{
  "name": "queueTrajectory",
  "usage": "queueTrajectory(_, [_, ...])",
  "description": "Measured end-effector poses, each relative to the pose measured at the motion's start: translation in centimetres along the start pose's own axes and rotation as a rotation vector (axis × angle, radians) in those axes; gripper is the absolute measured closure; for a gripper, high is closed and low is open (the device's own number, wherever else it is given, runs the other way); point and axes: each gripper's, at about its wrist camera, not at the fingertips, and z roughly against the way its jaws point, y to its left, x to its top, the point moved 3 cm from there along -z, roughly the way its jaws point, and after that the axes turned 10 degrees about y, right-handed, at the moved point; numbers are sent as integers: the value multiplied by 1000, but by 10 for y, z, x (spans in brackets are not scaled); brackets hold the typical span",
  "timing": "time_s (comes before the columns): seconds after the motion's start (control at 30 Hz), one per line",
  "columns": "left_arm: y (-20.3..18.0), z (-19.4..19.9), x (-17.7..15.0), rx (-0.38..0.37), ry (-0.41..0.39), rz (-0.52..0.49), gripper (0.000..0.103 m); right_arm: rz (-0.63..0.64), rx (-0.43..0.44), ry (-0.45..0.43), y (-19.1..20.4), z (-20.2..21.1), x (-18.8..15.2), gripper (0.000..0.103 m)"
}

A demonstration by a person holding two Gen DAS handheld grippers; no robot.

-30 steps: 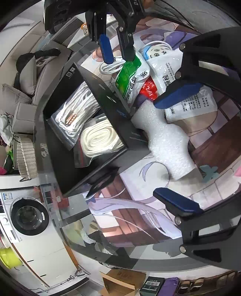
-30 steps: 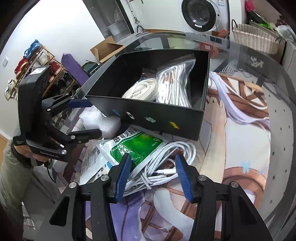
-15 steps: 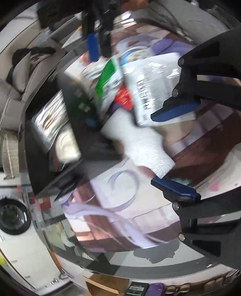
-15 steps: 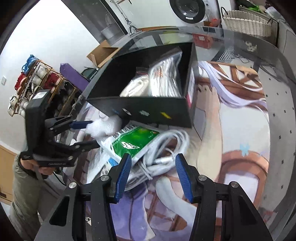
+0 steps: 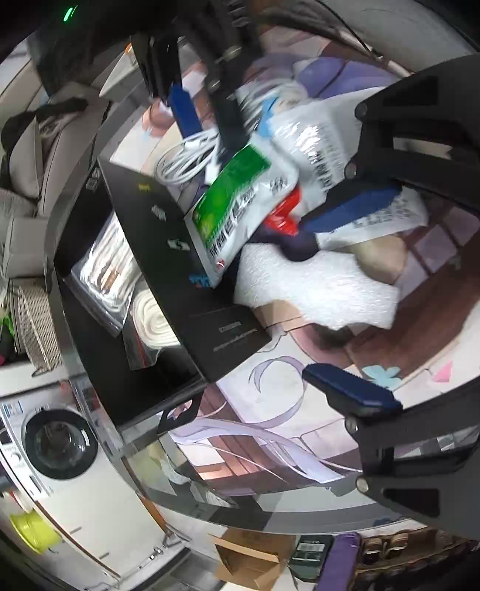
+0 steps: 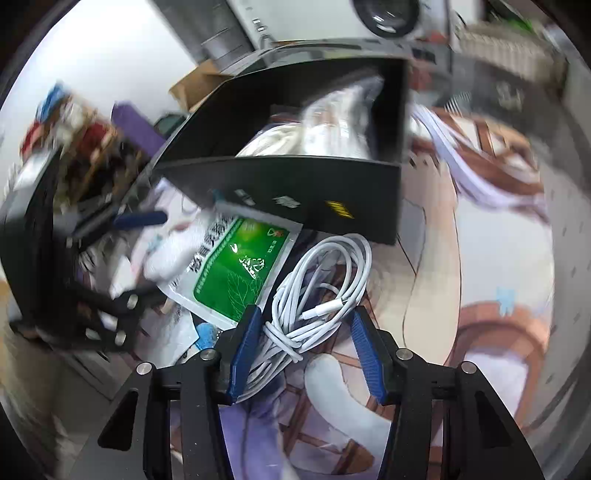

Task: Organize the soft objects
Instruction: 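Close the left tool on the white foam while the right grasps the white cable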

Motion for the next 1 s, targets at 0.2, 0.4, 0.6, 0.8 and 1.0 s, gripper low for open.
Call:
queueTrajectory(0.2, [15, -1, -14, 16, 31, 129, 65, 427, -348, -18, 42, 4, -17, 81])
queueTrajectory(0.4, [7, -2, -17, 33, 31, 130, 52, 404, -328, 15, 41, 5, -18, 76])
queueTrajectory(0.6, [-6, 2, -17, 20, 27, 122, 43, 336, -283, 47, 27, 1, -9, 49])
queueTrajectory(0.8, [-9, 5, -17, -4, 23, 117, 65, 330, -276, 64, 22, -6, -10, 68])
queueTrajectory(1.0, [-2, 6, -16, 1, 9, 130, 66, 416, -293, 40, 30, 0, -17, 74])
